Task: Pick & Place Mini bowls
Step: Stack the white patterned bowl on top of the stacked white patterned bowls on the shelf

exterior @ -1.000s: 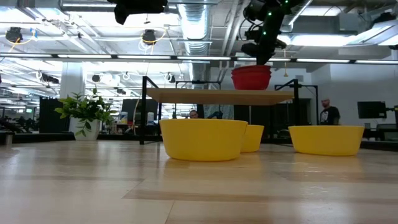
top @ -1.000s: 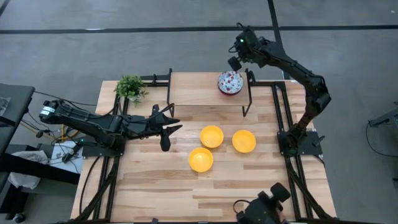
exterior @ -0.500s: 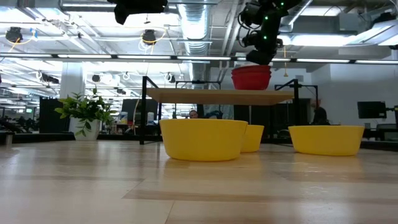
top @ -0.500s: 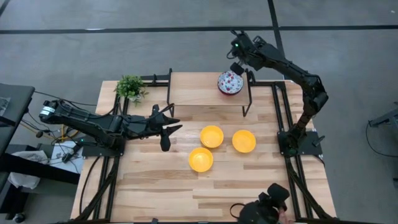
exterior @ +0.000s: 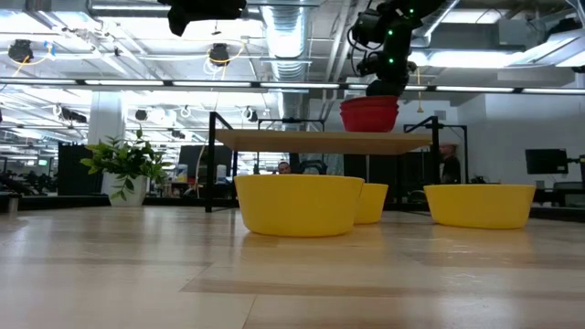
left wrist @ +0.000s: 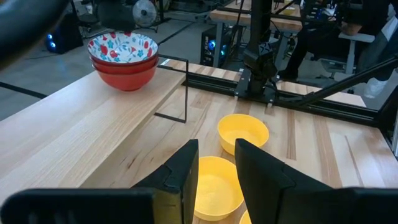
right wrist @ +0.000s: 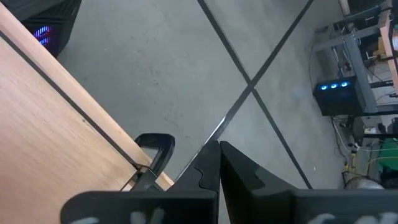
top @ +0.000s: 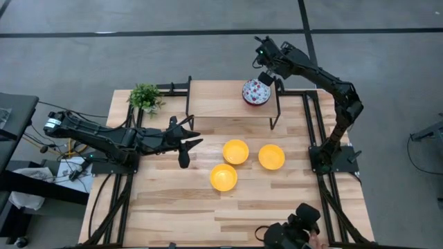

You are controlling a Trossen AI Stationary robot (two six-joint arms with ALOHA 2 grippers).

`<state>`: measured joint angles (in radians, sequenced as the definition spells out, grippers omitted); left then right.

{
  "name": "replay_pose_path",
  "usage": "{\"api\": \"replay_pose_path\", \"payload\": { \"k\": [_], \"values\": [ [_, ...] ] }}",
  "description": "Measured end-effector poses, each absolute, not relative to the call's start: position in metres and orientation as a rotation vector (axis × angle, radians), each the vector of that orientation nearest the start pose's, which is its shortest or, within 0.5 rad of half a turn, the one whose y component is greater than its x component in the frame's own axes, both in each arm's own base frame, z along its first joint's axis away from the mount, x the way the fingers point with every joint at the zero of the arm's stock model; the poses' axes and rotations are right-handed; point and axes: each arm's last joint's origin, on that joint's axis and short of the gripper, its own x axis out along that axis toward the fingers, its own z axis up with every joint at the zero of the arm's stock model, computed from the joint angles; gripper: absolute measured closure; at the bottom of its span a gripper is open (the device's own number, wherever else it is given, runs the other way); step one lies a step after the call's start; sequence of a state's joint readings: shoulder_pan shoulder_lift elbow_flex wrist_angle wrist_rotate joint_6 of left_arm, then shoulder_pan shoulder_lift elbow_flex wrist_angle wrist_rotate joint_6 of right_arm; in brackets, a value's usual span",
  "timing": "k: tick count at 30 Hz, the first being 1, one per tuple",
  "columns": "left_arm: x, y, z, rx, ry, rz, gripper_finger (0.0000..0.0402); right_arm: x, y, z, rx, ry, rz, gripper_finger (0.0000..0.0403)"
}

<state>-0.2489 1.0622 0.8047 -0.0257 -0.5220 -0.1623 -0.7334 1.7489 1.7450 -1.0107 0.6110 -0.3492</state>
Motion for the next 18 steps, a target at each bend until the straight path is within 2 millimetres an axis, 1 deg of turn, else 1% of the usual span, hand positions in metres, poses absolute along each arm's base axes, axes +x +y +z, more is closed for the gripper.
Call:
{"api": "replay_pose_path", "payload": {
  "k": [7, 18],
  "values": [
    [0.2292, -0.0434, 0.3038, -0.054, 0.24, 0.292, 0.0297, 0.2516, -0.2566, 0.3438, -0.185, 1.304, -1.025, 0.0403],
    [0.2292, -0.0434, 0.3038, -0.054, 0.24, 0.291, 0.0297, 0.2495, -0.2557, 0.3425, -0.176, 1.328, -1.013, 0.0403]
  ]
}}
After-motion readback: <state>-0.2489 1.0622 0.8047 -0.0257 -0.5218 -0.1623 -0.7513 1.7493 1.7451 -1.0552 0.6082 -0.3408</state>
